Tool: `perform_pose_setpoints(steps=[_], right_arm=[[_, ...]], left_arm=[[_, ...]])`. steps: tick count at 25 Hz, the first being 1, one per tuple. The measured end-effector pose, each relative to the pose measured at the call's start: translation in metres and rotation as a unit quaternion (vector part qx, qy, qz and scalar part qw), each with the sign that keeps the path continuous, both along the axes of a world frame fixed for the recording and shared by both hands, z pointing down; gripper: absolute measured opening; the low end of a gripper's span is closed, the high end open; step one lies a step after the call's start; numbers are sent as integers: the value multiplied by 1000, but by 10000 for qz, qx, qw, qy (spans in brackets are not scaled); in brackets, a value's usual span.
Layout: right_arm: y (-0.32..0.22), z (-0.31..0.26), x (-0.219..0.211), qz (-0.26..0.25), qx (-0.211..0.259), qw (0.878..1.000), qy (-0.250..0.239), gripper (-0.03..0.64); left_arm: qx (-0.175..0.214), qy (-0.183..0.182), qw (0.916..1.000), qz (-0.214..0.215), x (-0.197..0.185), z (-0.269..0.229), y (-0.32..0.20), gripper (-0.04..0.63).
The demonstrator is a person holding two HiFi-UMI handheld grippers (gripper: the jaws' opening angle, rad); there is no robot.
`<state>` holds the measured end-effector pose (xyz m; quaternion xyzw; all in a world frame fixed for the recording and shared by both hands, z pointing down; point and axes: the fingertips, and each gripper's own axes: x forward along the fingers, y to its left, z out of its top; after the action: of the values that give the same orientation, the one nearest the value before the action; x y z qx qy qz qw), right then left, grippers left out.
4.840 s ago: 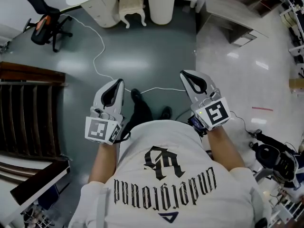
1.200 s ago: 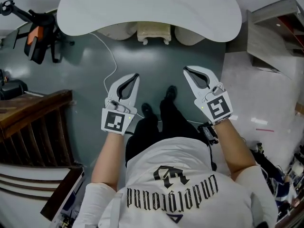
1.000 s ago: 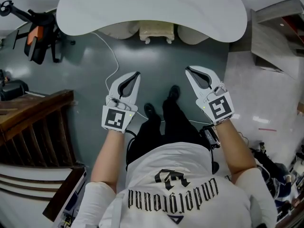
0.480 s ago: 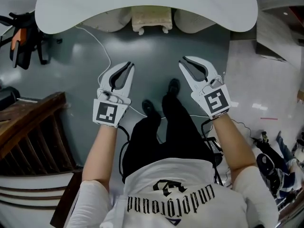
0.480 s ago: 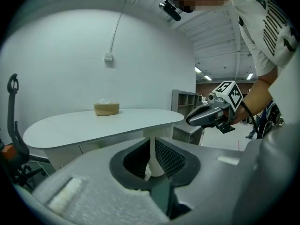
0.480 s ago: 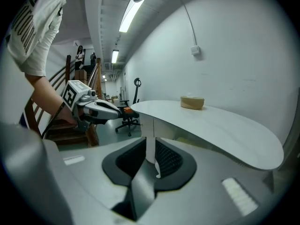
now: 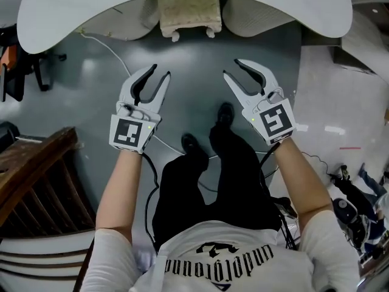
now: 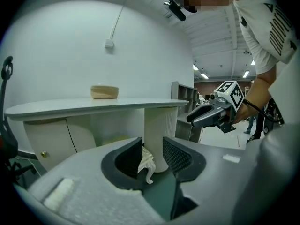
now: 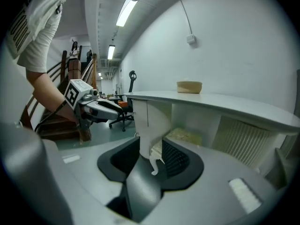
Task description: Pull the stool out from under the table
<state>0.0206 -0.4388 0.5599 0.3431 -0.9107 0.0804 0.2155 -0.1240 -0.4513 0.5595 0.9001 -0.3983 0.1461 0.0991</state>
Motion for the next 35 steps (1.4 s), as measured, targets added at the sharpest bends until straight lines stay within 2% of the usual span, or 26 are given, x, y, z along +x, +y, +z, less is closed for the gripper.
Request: perform_pose_setpoints(steps=[7, 14, 19, 23, 31, 35], right_arm=[[-32, 87, 10, 143, 13, 9998, 97, 198], [-56, 197, 8, 202, -78, 9997, 137, 271], [-89, 252, 13, 455, 133, 9987, 180, 308], [-109, 296, 15, 537, 295, 9979, 219, 329], [-137, 386, 13, 730, 43, 9972, 127, 357], [-167, 410, 26, 1189, 39, 9929, 43, 359]], left_arm=[[-7, 51, 10000, -29, -5, 91, -32, 217], [112, 89, 9999, 45, -4, 184, -71, 316], [197, 100, 9997, -71, -11, 242, -99, 367], [274, 73, 9994, -210, -18, 286, -117, 380], [159, -105, 9990, -399, -29, 377, -142, 390], [51, -118, 9984, -554, -32, 407, -155, 396]])
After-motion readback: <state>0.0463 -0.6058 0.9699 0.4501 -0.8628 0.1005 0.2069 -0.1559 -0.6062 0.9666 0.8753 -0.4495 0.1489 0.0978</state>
